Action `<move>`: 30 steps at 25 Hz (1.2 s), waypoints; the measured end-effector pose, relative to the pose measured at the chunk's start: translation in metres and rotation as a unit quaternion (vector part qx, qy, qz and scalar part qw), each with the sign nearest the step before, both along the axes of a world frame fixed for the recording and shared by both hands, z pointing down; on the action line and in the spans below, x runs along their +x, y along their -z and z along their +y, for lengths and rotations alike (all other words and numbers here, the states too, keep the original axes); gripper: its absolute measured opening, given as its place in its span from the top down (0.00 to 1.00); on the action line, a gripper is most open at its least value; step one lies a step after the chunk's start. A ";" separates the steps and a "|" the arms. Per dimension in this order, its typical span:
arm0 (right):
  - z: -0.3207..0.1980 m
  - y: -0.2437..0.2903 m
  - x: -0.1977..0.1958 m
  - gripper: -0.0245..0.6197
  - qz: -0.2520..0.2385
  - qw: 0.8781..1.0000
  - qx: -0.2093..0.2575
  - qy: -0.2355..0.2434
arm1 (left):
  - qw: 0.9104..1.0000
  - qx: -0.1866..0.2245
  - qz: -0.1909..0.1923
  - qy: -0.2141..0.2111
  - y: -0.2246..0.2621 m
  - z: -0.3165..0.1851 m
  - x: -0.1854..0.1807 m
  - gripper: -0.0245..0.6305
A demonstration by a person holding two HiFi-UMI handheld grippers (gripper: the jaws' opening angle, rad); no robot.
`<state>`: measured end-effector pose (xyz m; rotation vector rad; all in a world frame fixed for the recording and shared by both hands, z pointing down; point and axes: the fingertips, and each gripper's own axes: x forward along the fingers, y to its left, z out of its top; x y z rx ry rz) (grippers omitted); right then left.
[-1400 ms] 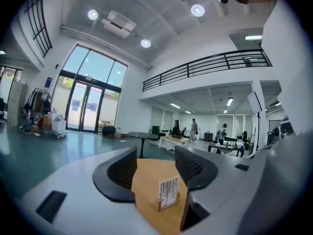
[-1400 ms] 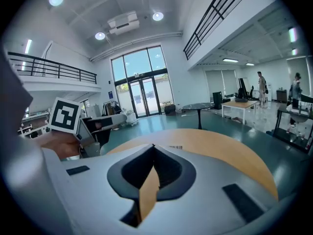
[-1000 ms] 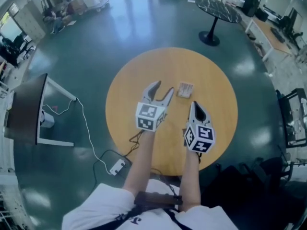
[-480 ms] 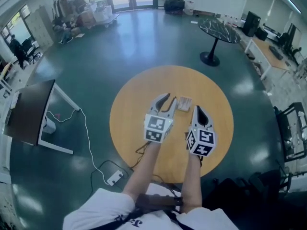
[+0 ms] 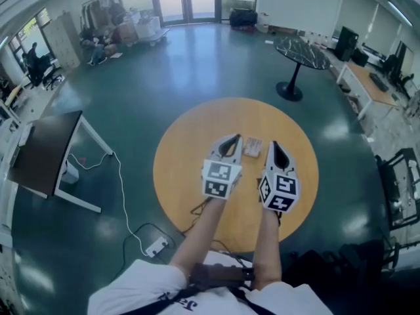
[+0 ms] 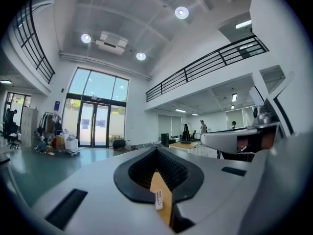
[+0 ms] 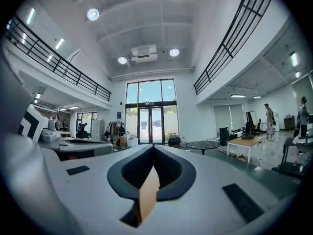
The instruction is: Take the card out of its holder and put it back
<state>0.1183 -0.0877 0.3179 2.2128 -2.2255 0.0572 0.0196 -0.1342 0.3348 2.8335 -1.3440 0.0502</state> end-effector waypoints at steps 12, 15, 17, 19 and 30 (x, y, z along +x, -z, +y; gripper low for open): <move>0.003 0.002 0.003 0.93 0.021 1.000 -0.010 0.010 | 1.000 -0.002 0.008 0.000 0.007 0.009 0.013 0.95; 0.003 0.003 0.006 0.93 0.018 1.000 -0.011 0.009 | 1.000 0.001 0.007 -0.004 0.010 0.012 0.017 0.95; 0.002 0.006 0.006 0.93 0.017 1.000 -0.007 0.010 | 1.000 0.004 0.007 -0.004 0.012 0.012 0.018 0.95; 0.002 0.009 0.005 0.93 0.018 1.000 -0.002 0.014 | 1.000 0.007 0.007 -0.002 0.014 0.011 0.018 0.95; 0.005 0.020 -0.002 0.93 0.018 0.999 0.016 0.023 | 1.000 0.015 0.003 -0.005 0.016 0.018 0.013 0.95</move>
